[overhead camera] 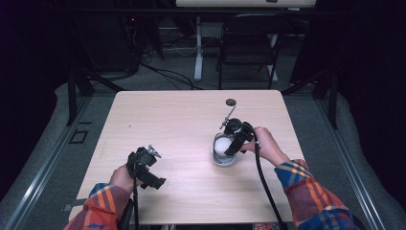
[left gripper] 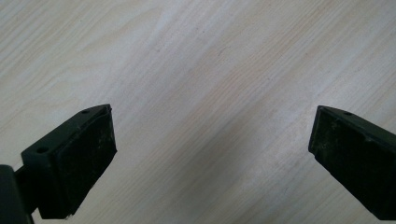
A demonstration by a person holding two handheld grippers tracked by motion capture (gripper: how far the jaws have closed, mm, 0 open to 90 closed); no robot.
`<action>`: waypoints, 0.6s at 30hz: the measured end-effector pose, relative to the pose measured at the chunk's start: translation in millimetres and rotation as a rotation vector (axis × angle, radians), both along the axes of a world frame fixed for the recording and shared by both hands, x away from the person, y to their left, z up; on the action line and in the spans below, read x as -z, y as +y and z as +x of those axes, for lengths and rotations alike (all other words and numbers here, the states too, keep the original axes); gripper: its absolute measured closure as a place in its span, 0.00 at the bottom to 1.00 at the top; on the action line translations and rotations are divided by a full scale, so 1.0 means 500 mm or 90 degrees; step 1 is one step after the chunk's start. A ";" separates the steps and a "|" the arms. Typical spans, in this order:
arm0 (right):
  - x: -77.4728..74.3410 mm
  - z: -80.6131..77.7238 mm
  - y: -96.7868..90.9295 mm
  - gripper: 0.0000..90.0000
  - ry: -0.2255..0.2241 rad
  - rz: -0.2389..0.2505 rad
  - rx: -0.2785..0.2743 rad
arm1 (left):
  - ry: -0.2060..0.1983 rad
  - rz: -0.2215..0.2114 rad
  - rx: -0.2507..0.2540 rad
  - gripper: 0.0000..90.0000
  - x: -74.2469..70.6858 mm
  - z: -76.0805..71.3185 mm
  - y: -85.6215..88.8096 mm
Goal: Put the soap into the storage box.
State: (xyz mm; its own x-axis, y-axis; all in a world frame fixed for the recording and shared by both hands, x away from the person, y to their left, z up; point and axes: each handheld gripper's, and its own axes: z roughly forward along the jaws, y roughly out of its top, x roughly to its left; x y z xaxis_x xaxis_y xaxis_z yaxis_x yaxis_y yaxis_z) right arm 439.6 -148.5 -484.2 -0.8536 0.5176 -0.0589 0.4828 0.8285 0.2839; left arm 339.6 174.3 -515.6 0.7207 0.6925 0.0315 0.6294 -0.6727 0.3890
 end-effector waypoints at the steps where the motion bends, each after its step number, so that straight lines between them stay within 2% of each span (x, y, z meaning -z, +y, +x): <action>1: -0.003 -0.003 -0.001 0.17 -0.004 0.005 0.001 | 0.002 0.000 0.001 0.01 0.000 0.000 0.000; 8: -0.025 -0.015 -0.012 0.14 -0.020 0.016 0.001 | 0.003 0.001 0.001 0.01 0.000 0.000 0.000; 18: -0.048 -0.036 -0.041 0.05 -0.038 0.034 0.019 | -0.001 0.000 -0.001 0.01 -0.001 0.000 0.000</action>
State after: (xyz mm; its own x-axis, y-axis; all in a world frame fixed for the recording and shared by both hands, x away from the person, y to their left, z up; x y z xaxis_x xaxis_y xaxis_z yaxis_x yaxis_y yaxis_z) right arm 421.4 -168.8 -460.2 -0.8338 0.5460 -0.0817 0.4872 0.7974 0.3561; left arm 339.5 174.3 -515.3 0.7198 0.6934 0.0328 0.6297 -0.6720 0.3897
